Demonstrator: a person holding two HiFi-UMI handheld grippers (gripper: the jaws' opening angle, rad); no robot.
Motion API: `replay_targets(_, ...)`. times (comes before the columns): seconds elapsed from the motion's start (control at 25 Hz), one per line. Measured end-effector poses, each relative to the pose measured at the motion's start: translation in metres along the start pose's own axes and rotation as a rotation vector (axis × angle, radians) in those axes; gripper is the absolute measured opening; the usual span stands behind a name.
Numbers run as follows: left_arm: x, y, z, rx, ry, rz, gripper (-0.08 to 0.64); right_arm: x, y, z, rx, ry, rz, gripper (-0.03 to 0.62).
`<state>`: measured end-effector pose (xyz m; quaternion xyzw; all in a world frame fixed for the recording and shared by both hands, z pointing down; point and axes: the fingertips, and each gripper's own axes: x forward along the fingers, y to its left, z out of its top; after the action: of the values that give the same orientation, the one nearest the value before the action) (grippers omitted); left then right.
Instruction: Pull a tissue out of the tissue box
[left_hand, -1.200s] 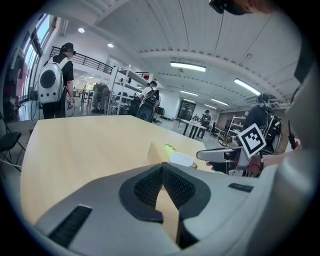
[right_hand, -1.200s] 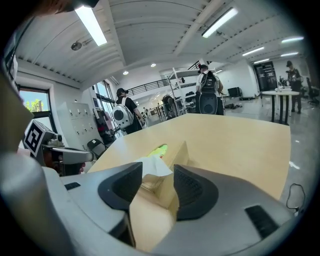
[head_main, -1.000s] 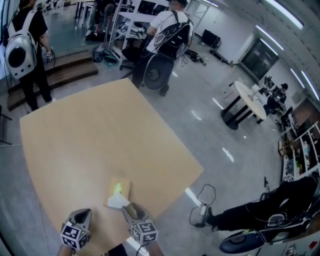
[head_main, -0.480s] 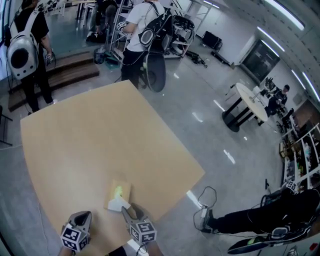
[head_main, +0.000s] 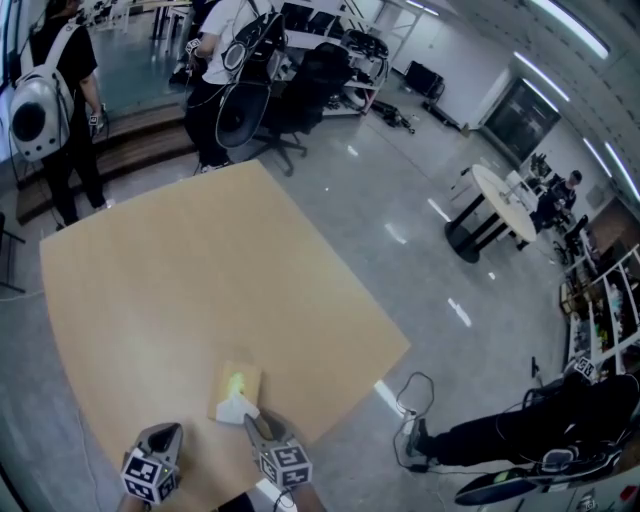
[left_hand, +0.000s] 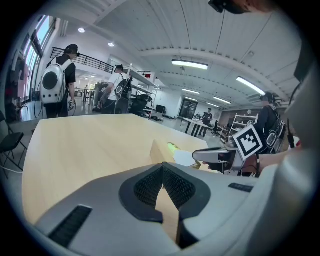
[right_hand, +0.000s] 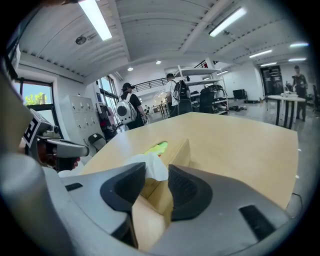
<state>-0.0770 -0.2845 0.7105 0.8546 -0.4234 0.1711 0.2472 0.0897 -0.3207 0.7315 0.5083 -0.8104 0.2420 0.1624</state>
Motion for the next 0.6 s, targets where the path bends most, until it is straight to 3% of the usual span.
replay_targets(0.6,-0.0019,0.0018,0.0057,0.004,-0.013,0.031,0.008,-0.0010,-0.0045,-0.0008,-0.012,0.007,-0.025,0.069)
